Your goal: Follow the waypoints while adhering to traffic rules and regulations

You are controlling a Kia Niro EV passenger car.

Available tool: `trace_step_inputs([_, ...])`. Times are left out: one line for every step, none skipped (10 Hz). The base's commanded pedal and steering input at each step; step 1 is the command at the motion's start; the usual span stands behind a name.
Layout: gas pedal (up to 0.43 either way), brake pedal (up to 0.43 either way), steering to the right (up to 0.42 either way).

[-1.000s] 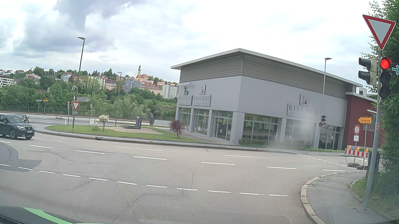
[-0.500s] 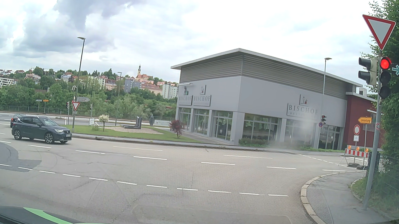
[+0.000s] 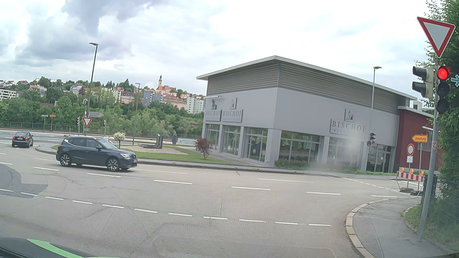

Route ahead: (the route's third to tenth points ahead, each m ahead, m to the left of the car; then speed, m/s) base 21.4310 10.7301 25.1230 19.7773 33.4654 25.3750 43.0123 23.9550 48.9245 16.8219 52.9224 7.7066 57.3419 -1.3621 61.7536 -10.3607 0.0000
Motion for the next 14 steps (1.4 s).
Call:
trace_step_inputs([0.0,0.366,0.0])
trace_step_inputs([0.0,0.366,0.0])
trace_step_inputs([0.0,0.366,0.0])
trace_step_inputs([0.0,0.366,0.0])
trace_step_inputs([0.0,0.366,0.0])
trace_step_inputs([0.0,0.366,0.0])
trace_step_inputs([0.0,0.366,0.0])
trace_step_inputs([0.0,0.372,0.0])
trace_step_inputs([0.0,0.366,0.0])
trace_step_inputs([0.0,0.366,0.0])
trace_step_inputs([0.0,0.366,0.0])
trace_step_inputs([0.0,0.366,0.0])
trace_step_inputs([0.0,0.366,0.0])
trace_step_inputs([0.0,0.372,0.0])
